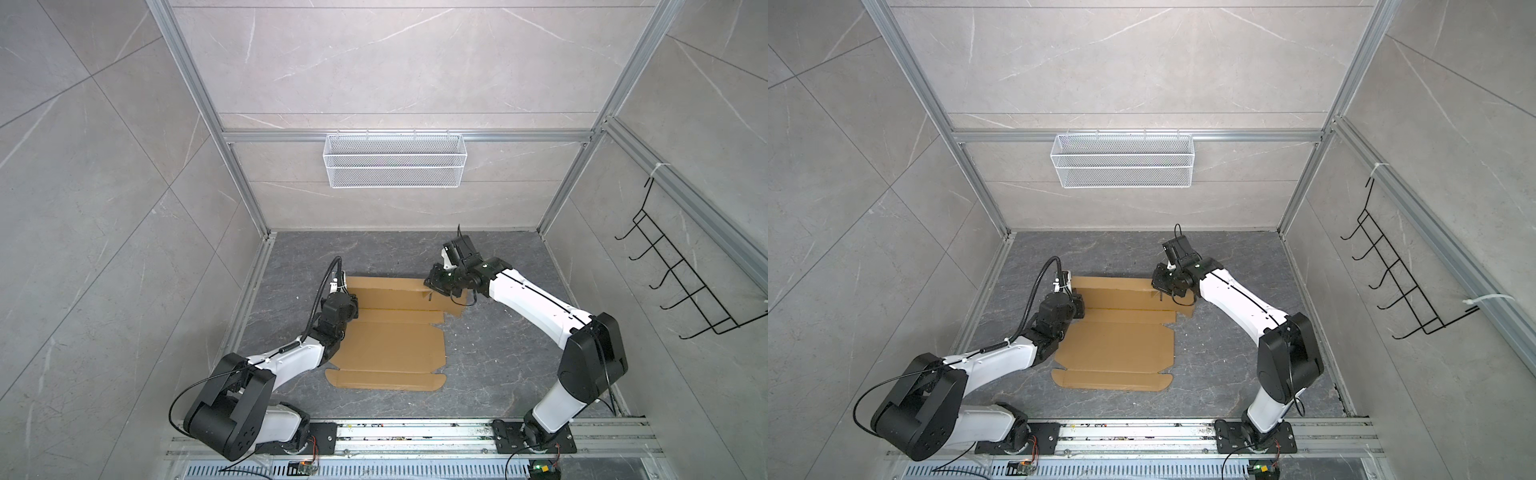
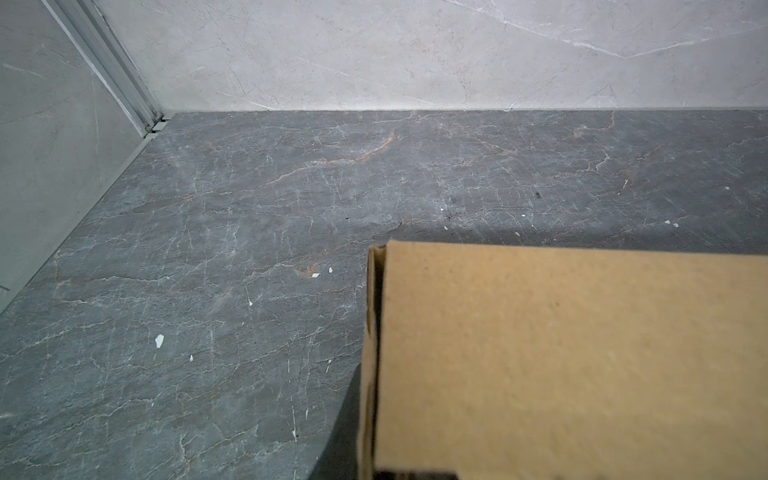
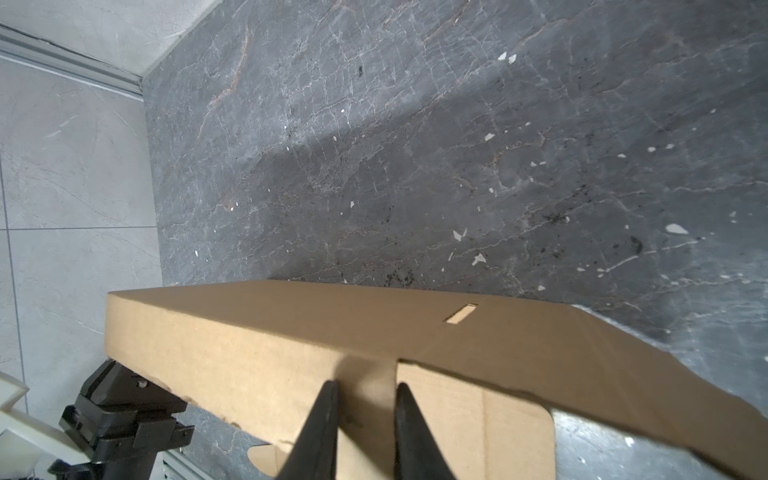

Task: Fold the paper box

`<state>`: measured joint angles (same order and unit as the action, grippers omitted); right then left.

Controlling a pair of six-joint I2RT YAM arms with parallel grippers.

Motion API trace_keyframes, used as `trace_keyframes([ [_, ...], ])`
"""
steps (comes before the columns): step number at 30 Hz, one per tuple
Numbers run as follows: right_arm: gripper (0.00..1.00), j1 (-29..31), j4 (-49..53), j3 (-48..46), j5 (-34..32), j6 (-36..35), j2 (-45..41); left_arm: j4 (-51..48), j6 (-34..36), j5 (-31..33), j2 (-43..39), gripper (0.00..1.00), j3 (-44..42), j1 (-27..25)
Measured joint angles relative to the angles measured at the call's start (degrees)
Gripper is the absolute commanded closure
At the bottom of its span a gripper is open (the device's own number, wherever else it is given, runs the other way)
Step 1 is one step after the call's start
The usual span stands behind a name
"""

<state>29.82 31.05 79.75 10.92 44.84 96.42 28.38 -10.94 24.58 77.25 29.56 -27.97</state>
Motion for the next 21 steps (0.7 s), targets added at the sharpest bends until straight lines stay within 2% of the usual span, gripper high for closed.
trace_keyframes([
  [12,0.55,-0.4,2.6,0.8,-0.9,-4.0,-0.1,-3.4,0.0,0.8,-0.9,0.9,0.9,-0.1],
  [16,0.52,-1.7,4.5,0.9,-1.0,-6.7,-1.2,-7.5,-0.2,0.9,-2.1,0.9,1.9,-0.4],
  [21,0.52,-4.5,5.1,-0.1,0.3,-9.7,-6.1,-11.1,-0.5,1.4,-2.7,0.91,3.1,-0.4],
])
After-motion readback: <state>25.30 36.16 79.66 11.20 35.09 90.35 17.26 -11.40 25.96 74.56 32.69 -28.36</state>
